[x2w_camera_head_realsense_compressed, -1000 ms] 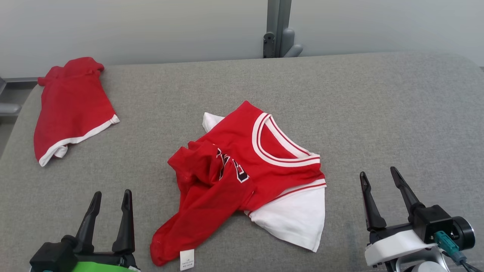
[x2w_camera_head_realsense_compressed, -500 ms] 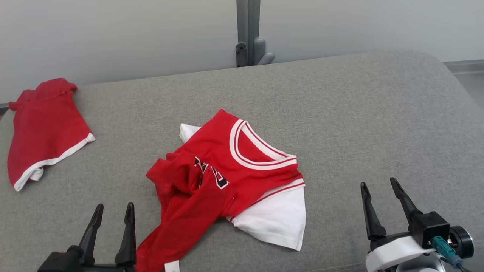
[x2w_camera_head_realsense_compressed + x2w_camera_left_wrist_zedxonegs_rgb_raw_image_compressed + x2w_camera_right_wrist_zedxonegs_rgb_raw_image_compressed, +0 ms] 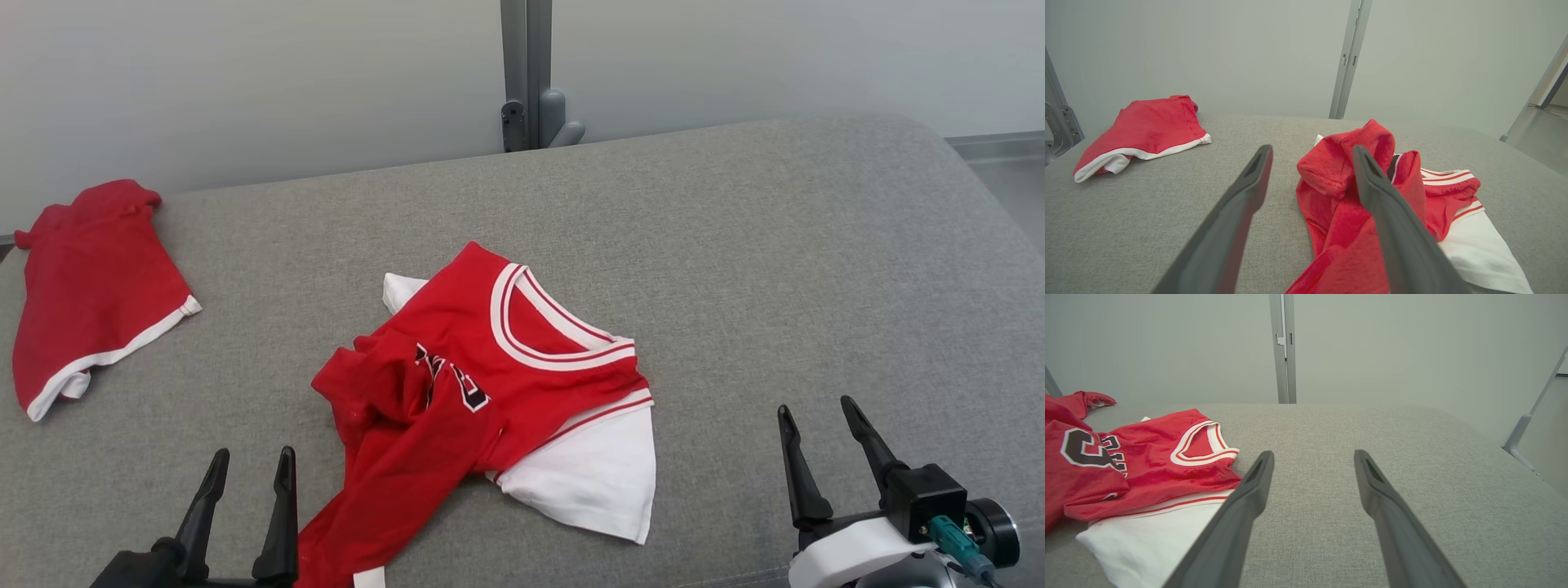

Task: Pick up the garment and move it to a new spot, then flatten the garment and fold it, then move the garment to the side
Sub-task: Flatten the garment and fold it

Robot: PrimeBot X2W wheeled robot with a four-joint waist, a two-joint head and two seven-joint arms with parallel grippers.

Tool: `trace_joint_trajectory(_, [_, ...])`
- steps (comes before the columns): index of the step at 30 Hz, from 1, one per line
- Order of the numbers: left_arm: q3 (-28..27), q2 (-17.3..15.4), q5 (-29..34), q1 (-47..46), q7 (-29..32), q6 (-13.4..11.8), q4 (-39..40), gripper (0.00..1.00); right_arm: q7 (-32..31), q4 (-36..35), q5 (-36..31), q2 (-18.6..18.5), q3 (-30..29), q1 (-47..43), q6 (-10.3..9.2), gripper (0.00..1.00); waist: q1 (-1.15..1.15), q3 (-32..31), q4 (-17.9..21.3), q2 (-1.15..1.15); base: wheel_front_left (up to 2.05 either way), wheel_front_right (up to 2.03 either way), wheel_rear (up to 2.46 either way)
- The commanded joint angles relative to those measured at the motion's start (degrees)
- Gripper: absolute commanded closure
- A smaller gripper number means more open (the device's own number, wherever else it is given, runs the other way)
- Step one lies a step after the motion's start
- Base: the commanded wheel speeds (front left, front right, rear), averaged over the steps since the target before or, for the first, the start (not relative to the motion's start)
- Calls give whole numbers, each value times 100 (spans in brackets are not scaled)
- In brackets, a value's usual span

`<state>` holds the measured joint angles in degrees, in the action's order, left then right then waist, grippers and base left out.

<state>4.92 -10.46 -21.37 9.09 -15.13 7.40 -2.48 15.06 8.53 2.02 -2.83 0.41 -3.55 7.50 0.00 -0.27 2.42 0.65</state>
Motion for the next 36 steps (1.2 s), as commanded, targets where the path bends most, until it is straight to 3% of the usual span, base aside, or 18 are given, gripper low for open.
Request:
trace_joint_trajectory(1, [4,-50,8,70,0,15,-12,0,18,17,32,-11,10,-44,-2,0,0,4,-3,-65,0,0,0])
trace_joint_trajectory(10, [46,2,-100,35,0,15,-126,0,18,73,115,-12,169,19,-2,0,0,29,-13,-65,0,0,0])
trace_joint_trajectory(15, [133,-29,-205,31,76,15,-494,0,-204,491,301,-6,753,225,-2,0,0,54,-32,-65,0,0,0])
trace_joint_trajectory(19, [329,-58,-327,-20,906,-24,-580,0,-800,484,467,-14,1183,336,-3,0,0,204,-122,-65,0,0,0])
trace_joint_trajectory(21, [424,-55,-493,-11,1600,-102,-479,0,-1263,435,718,-15,1414,422,-3,0,0,367,-201,-65,0,0,0])
trace_joint_trajectory(27, [482,-175,-712,107,2708,-329,-336,0,-1938,496,783,-14,1562,472,-3,0,0,658,-320,-65,0,0,0])
trace_joint_trajectory(36, [467,-218,-964,160,3232,-418,-309,0,-2232,733,888,-14,1512,553,-3,0,0,884,-318,-65,0,0,0])
